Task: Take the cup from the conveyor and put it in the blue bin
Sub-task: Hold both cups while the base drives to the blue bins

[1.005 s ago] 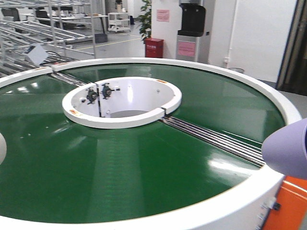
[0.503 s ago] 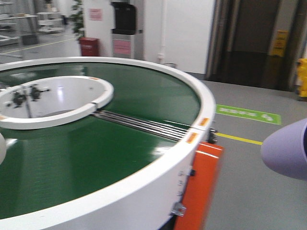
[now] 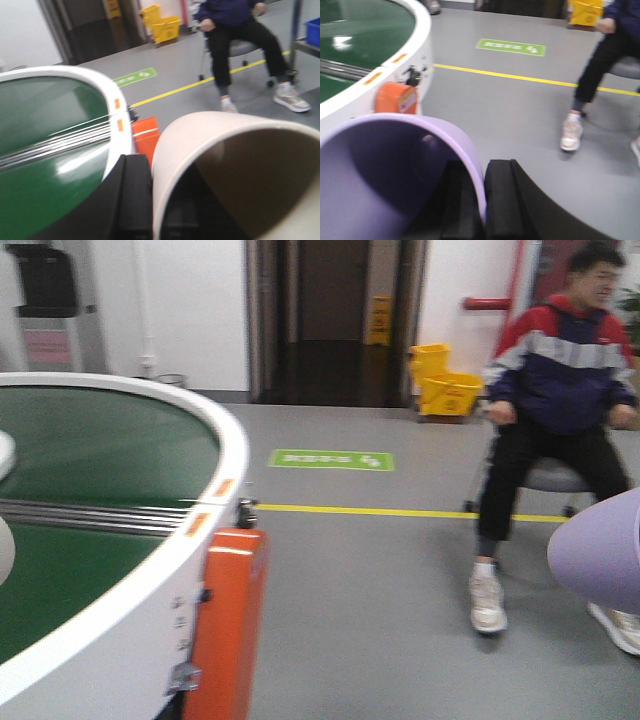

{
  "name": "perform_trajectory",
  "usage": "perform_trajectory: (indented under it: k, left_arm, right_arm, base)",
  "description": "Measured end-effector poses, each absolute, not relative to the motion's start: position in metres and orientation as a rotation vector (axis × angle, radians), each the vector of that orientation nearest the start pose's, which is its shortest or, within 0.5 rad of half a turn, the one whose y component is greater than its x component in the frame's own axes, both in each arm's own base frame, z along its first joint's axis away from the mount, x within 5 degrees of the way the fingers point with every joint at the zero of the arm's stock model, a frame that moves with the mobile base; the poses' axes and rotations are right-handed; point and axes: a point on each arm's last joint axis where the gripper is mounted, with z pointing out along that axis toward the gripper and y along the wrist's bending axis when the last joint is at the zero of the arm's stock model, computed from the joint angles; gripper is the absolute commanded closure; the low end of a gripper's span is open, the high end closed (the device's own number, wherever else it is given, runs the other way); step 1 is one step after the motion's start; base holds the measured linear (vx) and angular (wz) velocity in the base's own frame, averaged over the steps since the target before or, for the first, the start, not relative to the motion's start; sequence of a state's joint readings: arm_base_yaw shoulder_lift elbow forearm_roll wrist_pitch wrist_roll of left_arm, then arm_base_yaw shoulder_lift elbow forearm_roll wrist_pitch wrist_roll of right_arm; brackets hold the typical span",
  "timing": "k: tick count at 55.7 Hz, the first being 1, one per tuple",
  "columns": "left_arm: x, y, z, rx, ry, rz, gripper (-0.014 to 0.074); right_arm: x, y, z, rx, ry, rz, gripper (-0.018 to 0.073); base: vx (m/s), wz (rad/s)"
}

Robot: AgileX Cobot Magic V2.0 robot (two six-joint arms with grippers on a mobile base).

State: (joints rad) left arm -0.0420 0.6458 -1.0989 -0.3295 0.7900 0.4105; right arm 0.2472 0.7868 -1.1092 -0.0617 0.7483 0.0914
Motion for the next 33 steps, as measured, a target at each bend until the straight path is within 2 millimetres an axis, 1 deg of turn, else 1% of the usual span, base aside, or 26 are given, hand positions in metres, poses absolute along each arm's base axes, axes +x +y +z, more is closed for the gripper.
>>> perform_trajectory:
  k: [14, 33]
  left_arm:
    - [0.0868, -0.0246, 0.4520, 0.357, 1.752, -0.113, 0.0602]
    - [0.0868, -0.0246, 0.4520, 0.357, 1.752, -0.113, 0.0602]
  right_arm:
    - [0.1318, 0.0293, 0.4401, -0.164, 1.904, 0.158, 0.0568]
    - [0.1318, 0.0293, 0.4401, -0.164, 1.904, 0.158, 0.0568]
  base:
    - [0.08, -0.59]
    - [0.14, -0.47]
